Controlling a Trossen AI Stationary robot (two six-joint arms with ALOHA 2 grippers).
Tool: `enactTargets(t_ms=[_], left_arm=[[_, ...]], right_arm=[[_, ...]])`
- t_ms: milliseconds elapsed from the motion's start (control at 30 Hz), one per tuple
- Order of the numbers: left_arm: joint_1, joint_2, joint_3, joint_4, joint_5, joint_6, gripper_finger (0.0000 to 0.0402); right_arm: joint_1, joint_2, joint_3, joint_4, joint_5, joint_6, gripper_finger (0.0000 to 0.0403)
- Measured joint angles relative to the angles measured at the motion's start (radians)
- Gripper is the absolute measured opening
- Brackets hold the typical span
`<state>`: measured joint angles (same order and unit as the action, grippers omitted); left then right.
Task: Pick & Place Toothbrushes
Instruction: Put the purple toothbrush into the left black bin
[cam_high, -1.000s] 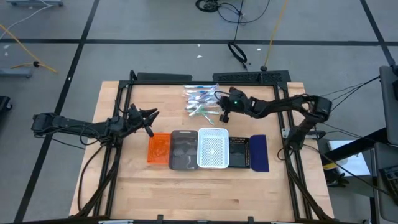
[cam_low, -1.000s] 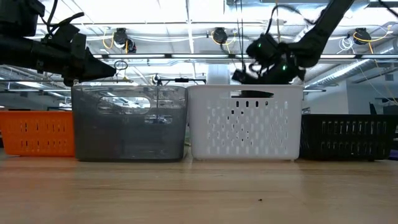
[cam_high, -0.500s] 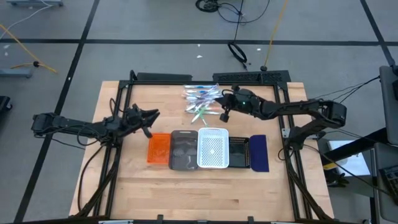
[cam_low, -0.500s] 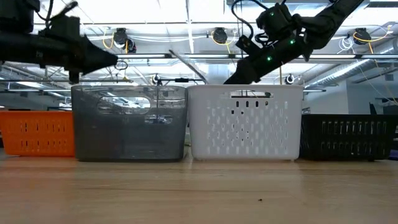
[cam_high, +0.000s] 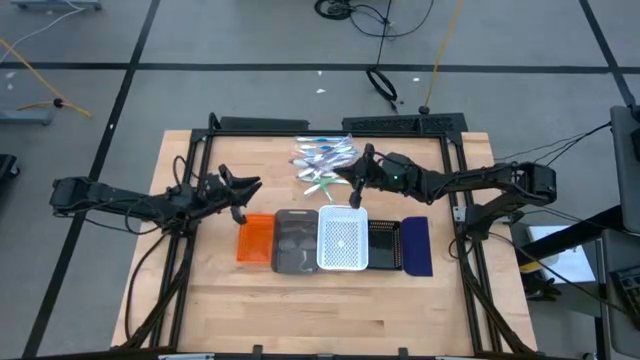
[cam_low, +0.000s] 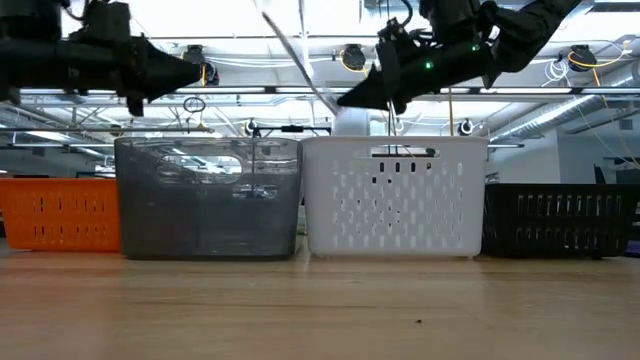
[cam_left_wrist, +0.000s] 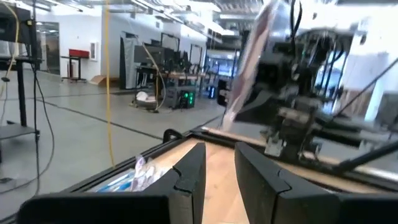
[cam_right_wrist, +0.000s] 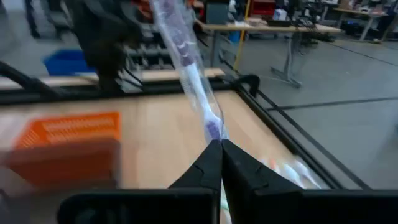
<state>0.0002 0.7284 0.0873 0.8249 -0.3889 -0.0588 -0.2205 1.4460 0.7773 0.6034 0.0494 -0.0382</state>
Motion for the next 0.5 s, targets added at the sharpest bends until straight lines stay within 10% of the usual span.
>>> enactTargets(t_ms=[500], left_arm=[[0.0,0.427,0.358,0.002,0.122,0.196,0.0086]], right_arm=[[0.104,0.0,0.0,0.036,0.007,0.103,0.0]])
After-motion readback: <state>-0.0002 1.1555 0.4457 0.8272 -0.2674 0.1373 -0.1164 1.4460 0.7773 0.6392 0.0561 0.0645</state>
